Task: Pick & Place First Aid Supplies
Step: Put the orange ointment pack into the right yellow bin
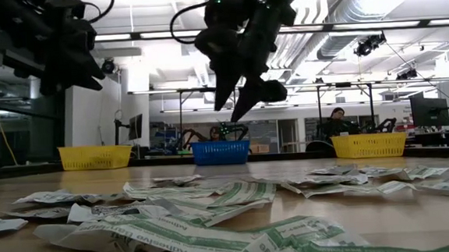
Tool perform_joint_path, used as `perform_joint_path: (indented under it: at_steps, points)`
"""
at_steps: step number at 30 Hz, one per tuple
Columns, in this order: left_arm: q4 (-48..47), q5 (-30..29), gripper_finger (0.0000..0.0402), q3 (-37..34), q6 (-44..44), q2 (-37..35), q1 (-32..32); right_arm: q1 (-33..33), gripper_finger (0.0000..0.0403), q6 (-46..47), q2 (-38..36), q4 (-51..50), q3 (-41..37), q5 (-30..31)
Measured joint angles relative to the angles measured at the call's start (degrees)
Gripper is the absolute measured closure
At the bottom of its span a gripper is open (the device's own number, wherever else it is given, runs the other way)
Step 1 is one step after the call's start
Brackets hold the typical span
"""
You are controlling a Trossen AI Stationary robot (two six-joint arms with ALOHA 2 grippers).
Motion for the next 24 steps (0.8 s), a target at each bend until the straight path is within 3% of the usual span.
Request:
perform_joint_path:
  at_steps: [6,12,19,24]
  points:
    - [0.79,6.9,0.0285,0.01,-0.13,5.47,-0.15,4.95,0.0222,10.32,0.0,10.57,-6.62,1.36]
    - [6.19,8.28,0.0285,0.0,4.57,13.99,-5.05,6.67,0.0222,15.2,0.02,12.37,-10.13,4.06]
    - [18.19,4.28,0.0293,0.01,7.78,25.2,-12.96,6.19,0.0222,13.35,-0.15,11.19,-10.36,4.42]
    - [22.4,-0.89,0.0356,0.01,7.37,31.72,-17.57,5.1,0.0222,9.58,-1.64,8.28,-10.36,5.19]
